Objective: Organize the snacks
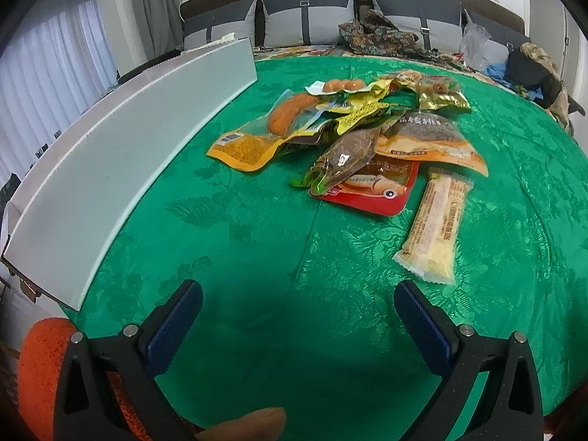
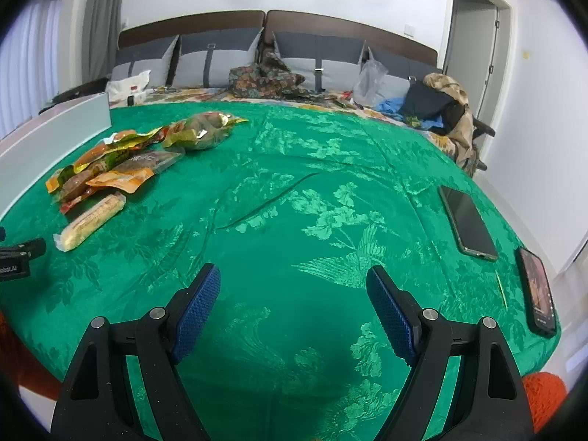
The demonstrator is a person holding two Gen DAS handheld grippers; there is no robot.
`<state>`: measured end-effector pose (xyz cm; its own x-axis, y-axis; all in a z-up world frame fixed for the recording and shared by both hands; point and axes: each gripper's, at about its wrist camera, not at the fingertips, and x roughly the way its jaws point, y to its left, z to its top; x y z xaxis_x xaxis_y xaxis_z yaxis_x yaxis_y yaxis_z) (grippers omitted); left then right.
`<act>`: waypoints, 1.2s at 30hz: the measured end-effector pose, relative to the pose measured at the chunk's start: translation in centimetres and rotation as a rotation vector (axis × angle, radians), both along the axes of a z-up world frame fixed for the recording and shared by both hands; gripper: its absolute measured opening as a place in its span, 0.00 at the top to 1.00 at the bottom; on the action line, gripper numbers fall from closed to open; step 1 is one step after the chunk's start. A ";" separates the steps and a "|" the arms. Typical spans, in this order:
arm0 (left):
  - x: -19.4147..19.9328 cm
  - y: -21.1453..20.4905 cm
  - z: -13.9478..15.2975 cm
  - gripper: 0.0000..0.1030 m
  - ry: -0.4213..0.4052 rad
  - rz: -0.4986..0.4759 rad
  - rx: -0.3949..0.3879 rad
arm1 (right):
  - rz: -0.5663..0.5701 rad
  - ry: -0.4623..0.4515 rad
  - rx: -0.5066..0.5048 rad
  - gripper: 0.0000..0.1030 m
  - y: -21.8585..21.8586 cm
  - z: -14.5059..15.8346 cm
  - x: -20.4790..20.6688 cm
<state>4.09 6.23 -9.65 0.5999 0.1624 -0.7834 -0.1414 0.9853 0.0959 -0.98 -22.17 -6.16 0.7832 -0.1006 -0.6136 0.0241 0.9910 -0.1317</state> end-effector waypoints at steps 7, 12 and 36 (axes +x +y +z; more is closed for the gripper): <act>0.2 0.2 -0.4 0.00 0.020 0.002 -0.003 | -0.002 0.004 0.003 0.18 -0.1 -0.1 0.0; 0.2 0.2 -0.7 0.00 0.031 0.000 0.001 | -0.002 0.005 0.003 0.18 -0.1 -0.2 0.0; 0.8 1.5 -1.2 0.00 0.056 0.003 -0.104 | 0.000 0.038 0.021 0.18 -0.3 -0.5 0.4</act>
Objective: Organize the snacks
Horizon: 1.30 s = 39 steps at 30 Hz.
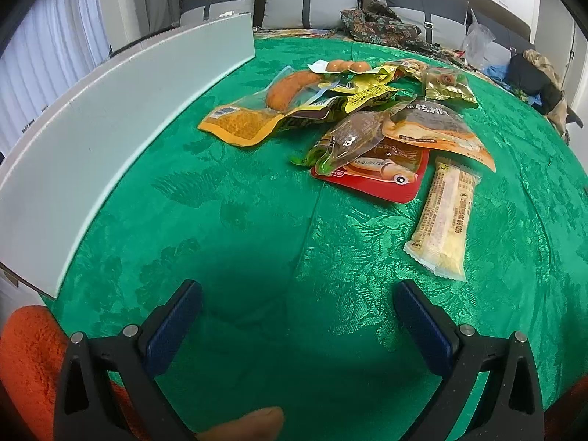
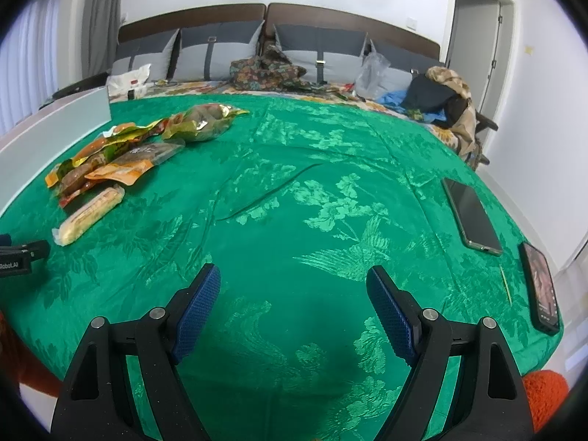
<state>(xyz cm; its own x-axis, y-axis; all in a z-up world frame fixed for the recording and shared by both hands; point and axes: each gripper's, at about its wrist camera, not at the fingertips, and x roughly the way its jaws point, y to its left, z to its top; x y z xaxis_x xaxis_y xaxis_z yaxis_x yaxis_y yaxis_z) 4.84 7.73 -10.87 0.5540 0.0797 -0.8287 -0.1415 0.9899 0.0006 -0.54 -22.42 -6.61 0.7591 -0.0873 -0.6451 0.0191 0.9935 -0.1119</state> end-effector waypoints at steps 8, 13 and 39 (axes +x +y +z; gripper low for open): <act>0.2 0.2 0.0 0.00 0.024 -0.023 -0.013 | -0.034 0.171 0.135 0.18 -3.0 -0.1 5.8; 0.5 0.7 0.1 0.00 0.087 -0.062 -0.026 | -0.047 0.245 0.146 0.18 -3.6 -1.6 10.4; 25.2 5.2 0.0 0.00 0.276 -0.402 -0.006 | -0.067 0.203 0.122 0.16 -3.7 -2.8 13.5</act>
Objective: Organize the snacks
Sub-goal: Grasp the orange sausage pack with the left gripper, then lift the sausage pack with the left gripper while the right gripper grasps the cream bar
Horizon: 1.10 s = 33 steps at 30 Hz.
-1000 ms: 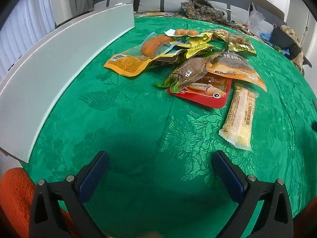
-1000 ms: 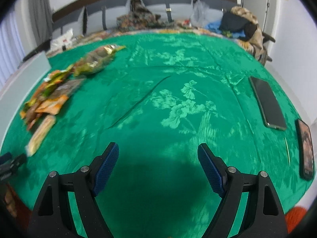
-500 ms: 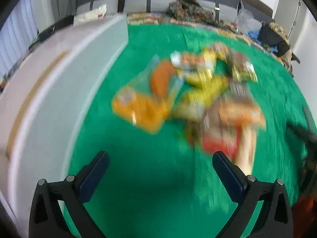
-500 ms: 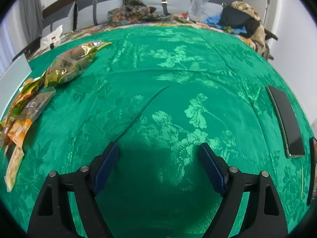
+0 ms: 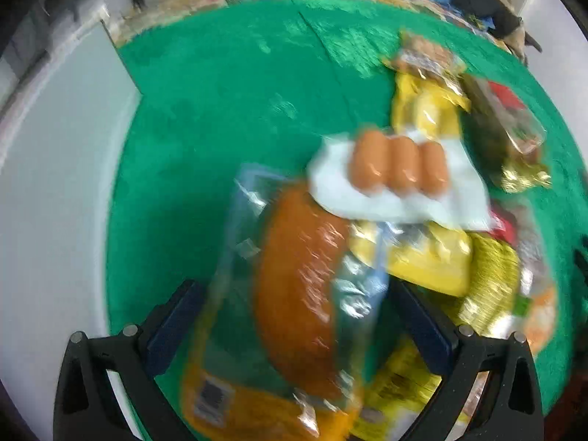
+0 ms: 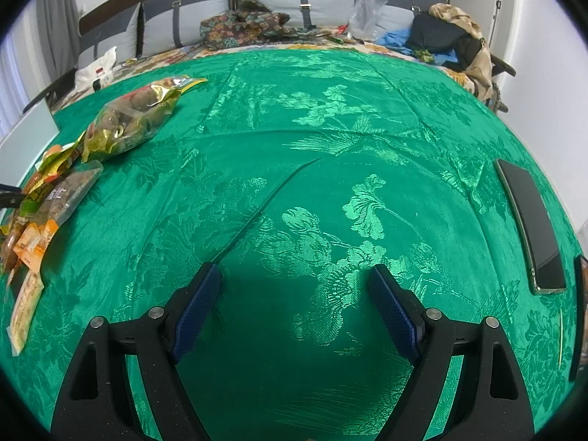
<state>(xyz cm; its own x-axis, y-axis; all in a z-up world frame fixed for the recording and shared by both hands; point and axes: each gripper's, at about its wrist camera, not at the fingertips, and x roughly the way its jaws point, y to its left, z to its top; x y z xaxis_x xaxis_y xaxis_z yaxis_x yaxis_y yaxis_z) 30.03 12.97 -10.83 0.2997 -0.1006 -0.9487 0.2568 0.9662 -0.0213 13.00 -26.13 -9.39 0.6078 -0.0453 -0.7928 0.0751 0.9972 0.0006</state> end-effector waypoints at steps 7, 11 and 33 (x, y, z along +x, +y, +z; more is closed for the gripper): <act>-1.9 0.4 1.1 0.41 -0.062 -0.016 -0.013 | 0.000 0.000 0.000 0.16 0.0 0.0 0.0; -5.0 0.4 1.5 0.56 -0.079 0.018 -0.004 | 0.000 0.000 0.000 0.16 0.0 0.0 0.0; -20.6 2.1 1.5 0.58 -0.142 0.303 -0.079 | 0.161 0.232 0.403 0.19 8.4 2.2 -2.8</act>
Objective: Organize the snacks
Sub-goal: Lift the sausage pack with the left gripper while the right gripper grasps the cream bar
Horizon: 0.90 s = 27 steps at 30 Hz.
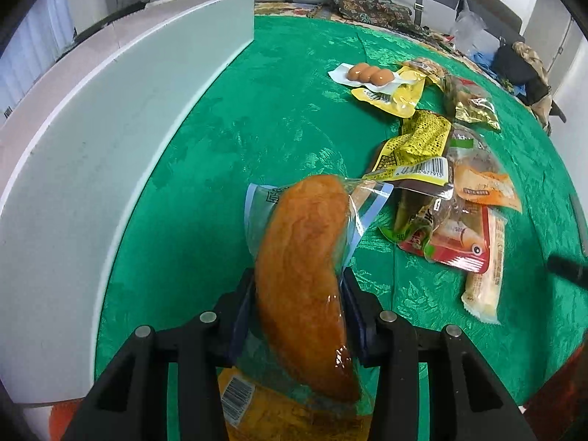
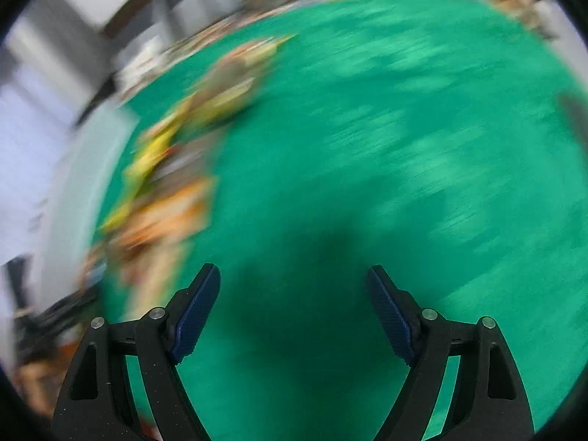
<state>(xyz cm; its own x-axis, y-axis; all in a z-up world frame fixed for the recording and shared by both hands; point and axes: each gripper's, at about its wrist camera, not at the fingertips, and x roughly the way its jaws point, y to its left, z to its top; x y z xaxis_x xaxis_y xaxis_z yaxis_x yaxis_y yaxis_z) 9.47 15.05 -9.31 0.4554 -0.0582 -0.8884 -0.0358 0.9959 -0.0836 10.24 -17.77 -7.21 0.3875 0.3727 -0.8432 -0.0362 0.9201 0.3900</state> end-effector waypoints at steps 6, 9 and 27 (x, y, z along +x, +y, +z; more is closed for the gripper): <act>-1.0 0.9 0.2 0.58 -0.014 0.045 -0.040 | 0.192 -0.040 -0.164 0.20 13.4 -1.0 -0.6; -1.3 1.2 0.2 0.58 -0.022 0.047 -0.045 | 0.229 -0.085 -0.310 0.35 15.5 -1.2 -0.5; -0.8 -0.2 -0.1 0.19 0.041 -0.183 -0.021 | 0.031 0.004 -0.178 0.42 -3.4 0.5 1.7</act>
<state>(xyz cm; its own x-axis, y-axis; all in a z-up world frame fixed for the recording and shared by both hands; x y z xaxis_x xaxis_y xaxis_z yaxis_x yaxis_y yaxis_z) 8.72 14.87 -9.43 0.3986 -0.1551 -0.9039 0.1421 0.9841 -0.1062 11.93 -21.16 -6.76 0.3744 0.2296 -0.8984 -0.0647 0.9730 0.2217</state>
